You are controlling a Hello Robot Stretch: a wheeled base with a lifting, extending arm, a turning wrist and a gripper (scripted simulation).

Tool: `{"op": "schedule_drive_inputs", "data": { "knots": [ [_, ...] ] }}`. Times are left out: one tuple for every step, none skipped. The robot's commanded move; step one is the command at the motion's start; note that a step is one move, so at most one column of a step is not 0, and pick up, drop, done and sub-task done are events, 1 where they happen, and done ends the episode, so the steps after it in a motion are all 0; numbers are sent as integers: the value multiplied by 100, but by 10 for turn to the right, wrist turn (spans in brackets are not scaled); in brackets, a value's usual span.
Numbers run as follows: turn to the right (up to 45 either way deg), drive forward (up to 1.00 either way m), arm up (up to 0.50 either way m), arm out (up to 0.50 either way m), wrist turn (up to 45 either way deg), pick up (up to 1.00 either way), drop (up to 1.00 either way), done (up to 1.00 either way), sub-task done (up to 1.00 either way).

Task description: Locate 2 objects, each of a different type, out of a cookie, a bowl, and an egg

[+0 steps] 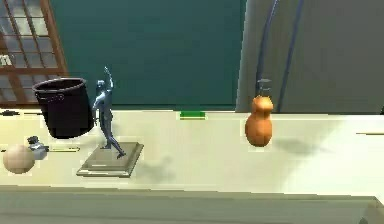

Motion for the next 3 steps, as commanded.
{"op": "schedule_drive_inputs", "data": {
  "knots": [
    [-450,0,0,0,0,0,0,0,0],
    [-330,0,0,0,0,0,0,0,0],
    [0,10,0,0,0,0,0,0,0]
  ]
}}
